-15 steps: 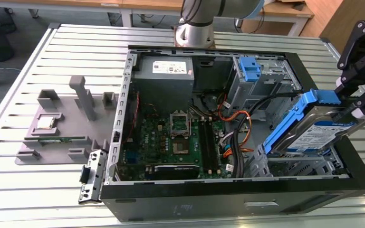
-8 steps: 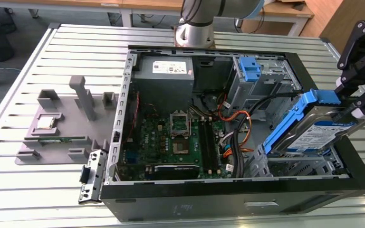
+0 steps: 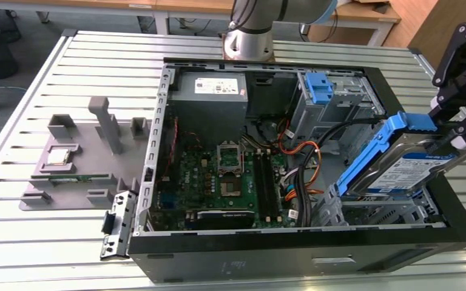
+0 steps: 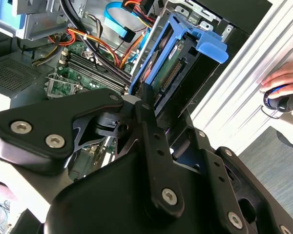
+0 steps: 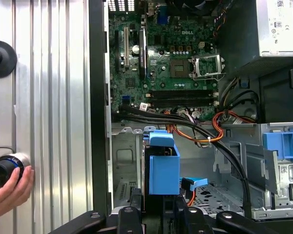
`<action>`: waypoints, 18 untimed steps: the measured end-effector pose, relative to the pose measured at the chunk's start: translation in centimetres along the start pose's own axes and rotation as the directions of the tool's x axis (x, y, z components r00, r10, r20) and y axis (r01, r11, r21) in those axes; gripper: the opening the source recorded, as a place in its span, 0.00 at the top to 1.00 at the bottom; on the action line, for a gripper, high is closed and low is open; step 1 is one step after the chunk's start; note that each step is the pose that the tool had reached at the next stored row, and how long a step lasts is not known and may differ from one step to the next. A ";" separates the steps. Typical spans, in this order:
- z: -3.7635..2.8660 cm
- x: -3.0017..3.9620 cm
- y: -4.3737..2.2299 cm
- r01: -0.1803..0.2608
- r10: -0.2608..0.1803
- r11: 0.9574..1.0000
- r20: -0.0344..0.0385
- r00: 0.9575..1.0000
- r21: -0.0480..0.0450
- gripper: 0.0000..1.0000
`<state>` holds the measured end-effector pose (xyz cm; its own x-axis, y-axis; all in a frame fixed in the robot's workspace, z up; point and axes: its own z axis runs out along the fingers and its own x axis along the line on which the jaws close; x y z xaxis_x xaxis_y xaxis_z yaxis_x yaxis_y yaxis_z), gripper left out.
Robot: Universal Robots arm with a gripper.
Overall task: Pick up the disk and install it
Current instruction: 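Insert the disk into the insertion slot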
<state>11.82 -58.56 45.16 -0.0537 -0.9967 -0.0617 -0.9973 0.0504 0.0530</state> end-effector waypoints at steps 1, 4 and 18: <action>-0.01 0.00 0.00 0.000 0.000 1.000 0.000 1.000 0.000 0.65; -0.01 0.00 0.01 0.008 -0.008 1.000 -0.001 1.000 -0.001 0.65; 0.37 0.03 -0.02 0.020 -0.020 1.000 -0.001 1.000 -0.001 0.65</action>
<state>11.82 -58.57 44.78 -0.0340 -0.9975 -0.0618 -0.9981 0.0308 0.0530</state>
